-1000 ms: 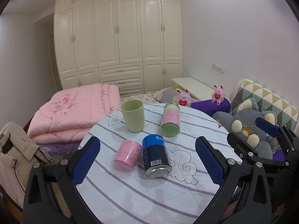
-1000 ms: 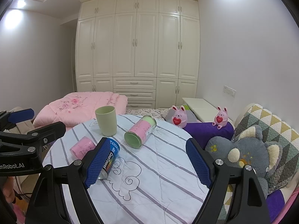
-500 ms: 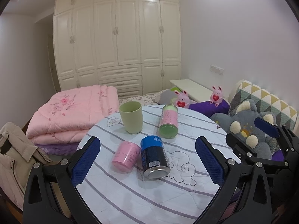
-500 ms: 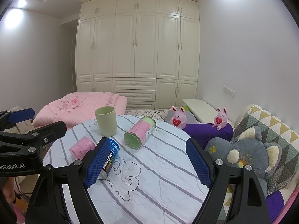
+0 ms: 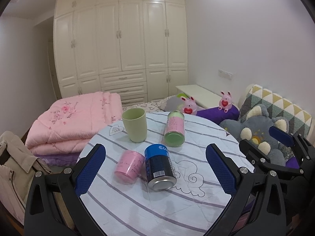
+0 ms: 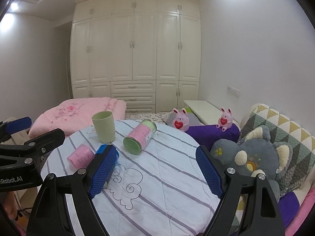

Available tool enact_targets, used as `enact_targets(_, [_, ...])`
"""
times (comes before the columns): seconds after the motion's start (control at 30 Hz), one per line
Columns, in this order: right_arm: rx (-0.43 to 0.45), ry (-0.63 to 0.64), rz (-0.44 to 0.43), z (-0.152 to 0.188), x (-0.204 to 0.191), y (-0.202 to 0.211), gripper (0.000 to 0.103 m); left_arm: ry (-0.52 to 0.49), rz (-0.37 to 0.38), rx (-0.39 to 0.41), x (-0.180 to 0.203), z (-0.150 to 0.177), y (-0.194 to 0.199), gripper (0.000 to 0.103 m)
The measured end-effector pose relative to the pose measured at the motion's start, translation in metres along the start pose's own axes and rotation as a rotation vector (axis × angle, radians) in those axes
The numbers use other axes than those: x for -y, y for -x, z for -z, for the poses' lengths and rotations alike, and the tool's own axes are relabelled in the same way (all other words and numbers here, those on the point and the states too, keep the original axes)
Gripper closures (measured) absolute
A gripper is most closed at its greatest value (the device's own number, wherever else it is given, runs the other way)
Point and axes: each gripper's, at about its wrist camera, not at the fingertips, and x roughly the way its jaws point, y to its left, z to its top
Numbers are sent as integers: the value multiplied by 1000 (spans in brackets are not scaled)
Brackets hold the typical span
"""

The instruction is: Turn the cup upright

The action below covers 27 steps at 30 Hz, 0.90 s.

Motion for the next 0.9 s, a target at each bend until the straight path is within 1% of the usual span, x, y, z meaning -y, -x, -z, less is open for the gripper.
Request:
enact_targets(0.2, [2, -29, -4, -2, 8, 1, 19, -10, 2, 1, 1, 1, 0, 0])
enact_targets(0.9, [-9, -24, -1, -3, 5, -2, 19, -5, 9, -6, 1, 2, -1, 0])
